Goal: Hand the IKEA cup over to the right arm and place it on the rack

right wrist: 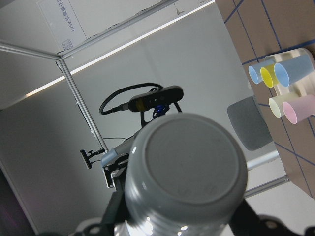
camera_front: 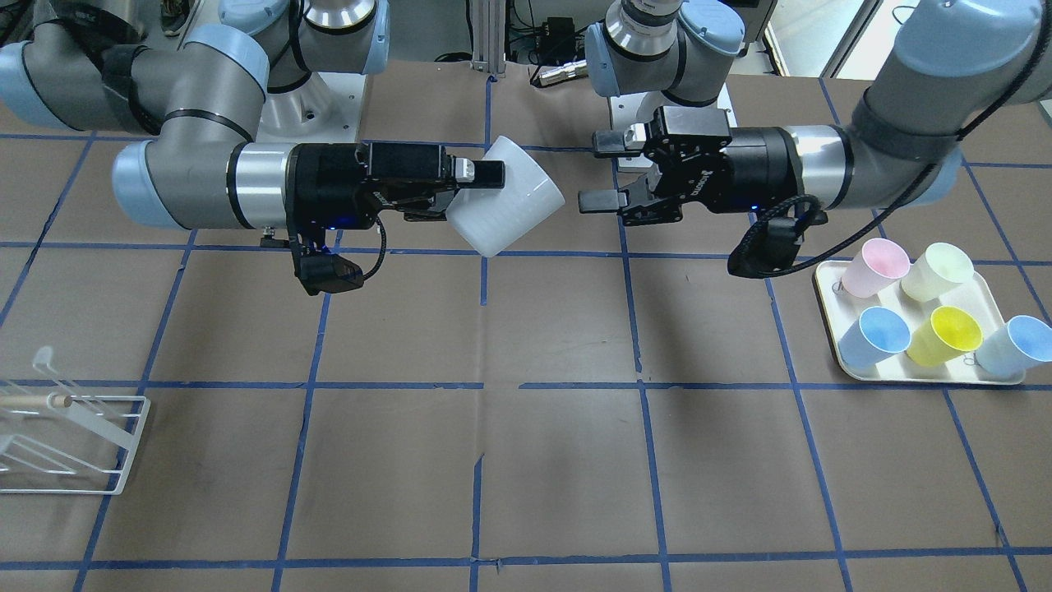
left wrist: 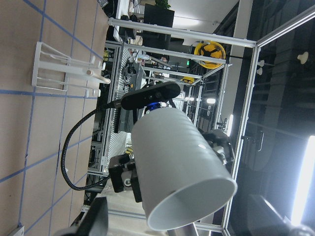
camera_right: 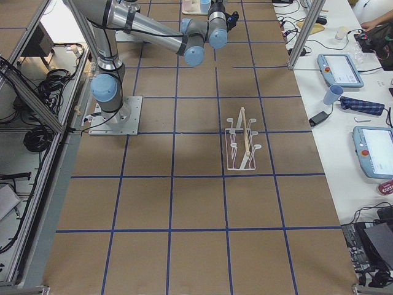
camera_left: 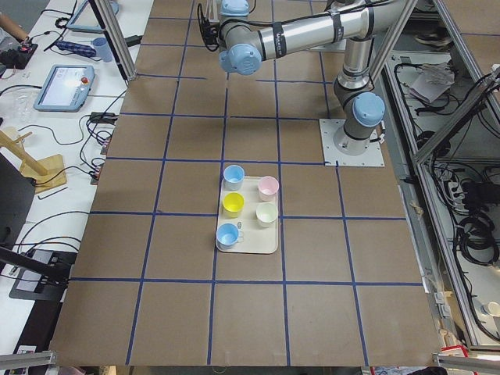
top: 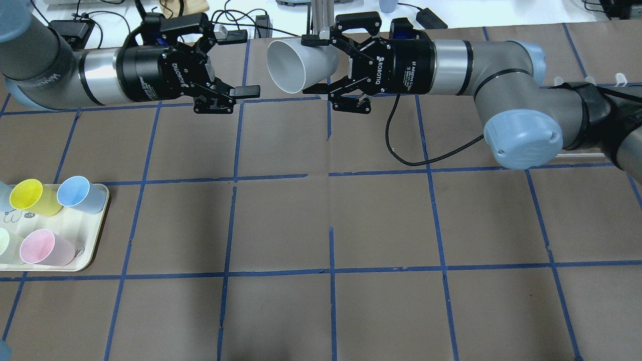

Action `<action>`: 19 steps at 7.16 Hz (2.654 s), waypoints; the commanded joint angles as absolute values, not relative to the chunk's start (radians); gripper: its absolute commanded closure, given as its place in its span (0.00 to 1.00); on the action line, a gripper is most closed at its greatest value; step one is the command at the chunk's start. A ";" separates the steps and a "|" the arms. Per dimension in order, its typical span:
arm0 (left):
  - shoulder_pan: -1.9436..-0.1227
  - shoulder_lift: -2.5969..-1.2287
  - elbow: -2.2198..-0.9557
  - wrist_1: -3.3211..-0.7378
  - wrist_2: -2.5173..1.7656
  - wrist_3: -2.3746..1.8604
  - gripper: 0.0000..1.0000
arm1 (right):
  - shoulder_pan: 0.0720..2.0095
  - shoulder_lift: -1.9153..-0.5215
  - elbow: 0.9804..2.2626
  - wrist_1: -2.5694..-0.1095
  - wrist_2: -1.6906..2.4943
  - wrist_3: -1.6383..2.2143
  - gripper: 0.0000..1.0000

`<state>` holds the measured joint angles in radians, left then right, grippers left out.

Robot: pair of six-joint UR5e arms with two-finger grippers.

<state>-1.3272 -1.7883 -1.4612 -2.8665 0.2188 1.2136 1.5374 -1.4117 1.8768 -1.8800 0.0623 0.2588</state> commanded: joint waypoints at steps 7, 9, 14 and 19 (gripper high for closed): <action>-1.379 -1.694 -1.290 -2.230 0.938 0.202 0.10 | 1.422 -1.605 1.875 -1.962 -0.864 0.229 0.76; -1.555 -1.680 -1.295 -1.998 1.232 -0.118 0.09 | 1.424 -1.605 1.872 -1.971 -1.091 0.067 0.85; -1.750 -1.616 -1.463 -1.593 1.645 -0.182 0.09 | 1.260 -1.680 1.887 -2.069 -1.408 -0.111 0.96; -1.665 -1.597 -1.503 -1.505 1.494 -0.127 0.00 | 1.121 -1.611 1.990 -2.360 -1.654 -0.153 0.96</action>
